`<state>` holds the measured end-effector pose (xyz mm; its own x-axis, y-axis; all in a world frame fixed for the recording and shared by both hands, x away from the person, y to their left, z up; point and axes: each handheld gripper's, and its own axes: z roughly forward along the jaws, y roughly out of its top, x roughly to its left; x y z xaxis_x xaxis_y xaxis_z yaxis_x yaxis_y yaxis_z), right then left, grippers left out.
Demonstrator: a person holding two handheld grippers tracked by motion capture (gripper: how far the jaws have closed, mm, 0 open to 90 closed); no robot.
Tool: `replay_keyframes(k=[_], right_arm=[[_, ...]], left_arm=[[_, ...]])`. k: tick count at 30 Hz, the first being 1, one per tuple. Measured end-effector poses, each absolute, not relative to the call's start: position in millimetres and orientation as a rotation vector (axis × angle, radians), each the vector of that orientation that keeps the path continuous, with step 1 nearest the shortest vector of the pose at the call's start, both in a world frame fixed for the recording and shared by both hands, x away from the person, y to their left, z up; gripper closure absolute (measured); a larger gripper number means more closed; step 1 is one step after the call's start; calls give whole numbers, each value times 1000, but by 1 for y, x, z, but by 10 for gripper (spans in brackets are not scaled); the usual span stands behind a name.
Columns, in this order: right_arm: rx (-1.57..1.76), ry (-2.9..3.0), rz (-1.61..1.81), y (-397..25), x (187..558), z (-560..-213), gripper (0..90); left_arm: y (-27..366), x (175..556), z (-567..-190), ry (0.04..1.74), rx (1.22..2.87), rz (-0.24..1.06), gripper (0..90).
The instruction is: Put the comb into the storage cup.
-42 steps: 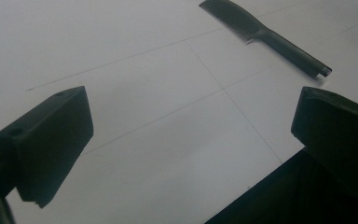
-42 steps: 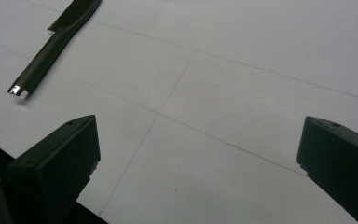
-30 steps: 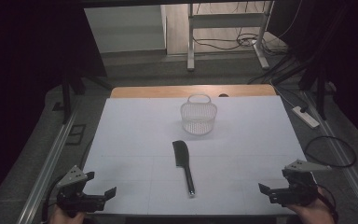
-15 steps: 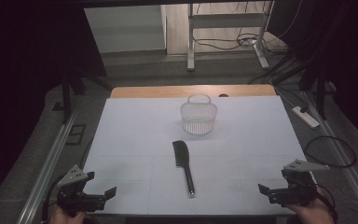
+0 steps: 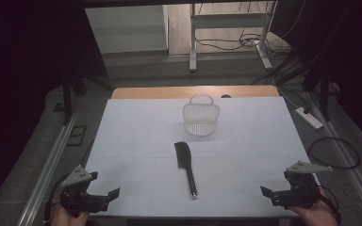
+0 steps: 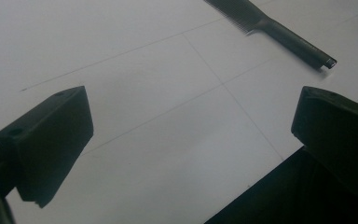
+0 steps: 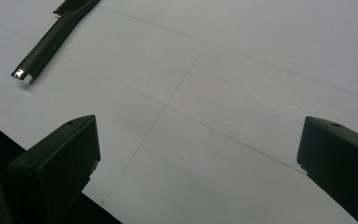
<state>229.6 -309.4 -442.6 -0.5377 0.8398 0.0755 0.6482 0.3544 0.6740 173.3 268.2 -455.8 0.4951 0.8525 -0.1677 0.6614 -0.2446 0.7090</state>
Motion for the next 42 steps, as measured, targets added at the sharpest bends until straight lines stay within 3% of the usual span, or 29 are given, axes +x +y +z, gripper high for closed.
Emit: replay_keyframes(k=[42], right_arm=[[1309,2349,963,-308,229,-443,0]], left_arm=[[228,213,-454,1130,2073,246,0]])
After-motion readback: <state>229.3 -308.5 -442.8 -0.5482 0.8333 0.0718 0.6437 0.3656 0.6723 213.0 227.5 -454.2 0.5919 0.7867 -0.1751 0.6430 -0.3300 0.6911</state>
